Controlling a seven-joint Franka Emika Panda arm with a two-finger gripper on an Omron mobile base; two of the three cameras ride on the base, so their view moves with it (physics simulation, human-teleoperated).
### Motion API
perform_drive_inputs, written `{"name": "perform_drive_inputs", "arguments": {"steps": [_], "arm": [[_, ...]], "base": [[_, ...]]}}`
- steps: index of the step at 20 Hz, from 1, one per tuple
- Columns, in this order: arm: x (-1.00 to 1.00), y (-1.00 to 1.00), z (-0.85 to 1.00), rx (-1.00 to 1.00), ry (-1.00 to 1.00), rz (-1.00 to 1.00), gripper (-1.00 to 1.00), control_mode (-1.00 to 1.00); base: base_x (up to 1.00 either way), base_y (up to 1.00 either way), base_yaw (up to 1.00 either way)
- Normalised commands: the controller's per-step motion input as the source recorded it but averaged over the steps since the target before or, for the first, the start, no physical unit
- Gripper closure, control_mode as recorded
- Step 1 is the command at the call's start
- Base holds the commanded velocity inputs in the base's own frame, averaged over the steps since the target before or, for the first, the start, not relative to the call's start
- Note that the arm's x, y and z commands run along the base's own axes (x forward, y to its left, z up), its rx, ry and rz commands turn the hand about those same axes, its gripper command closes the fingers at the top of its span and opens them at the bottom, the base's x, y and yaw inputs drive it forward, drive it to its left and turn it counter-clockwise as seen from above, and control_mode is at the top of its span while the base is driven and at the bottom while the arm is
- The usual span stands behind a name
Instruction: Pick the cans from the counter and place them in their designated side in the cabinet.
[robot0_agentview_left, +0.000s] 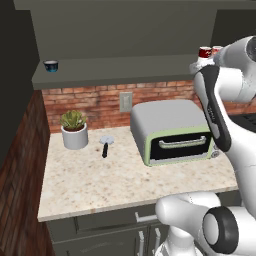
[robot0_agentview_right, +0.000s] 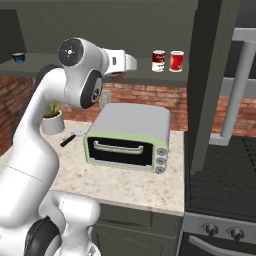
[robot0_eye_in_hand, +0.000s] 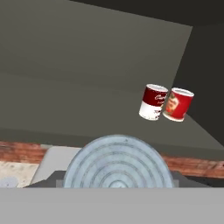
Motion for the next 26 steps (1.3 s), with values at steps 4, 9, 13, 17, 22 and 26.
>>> {"name": "perform_drive_inputs", "arguments": {"steps": [4,9,13,17,22,26], "arm": [[0.24,-0.09,-0.06,-0.02,0.0,0.0,1.0,-1.0],[0.27,-0.08,-0.01,0.0,0.01,-0.01,1.0,-1.0],[0.31,-0.07,0.0,0.0,0.03,-0.01,1.0,-1.0],[0.31,-0.03,0.0,0.0,0.06,-0.01,1.0,-1.0],[0.25,-0.01,0.0,0.0,0.07,-0.01,1.0,-1.0],[0.22,0.0,-0.03,0.0,0.06,0.0,1.0,-1.0]], "base": [[0.0,0.0,0.0],[0.0,0.0,0.0],[0.0,0.0,0.0],[0.0,0.0,0.0],[0.0,0.0,0.0],[0.0,0.0,0.0]]}}
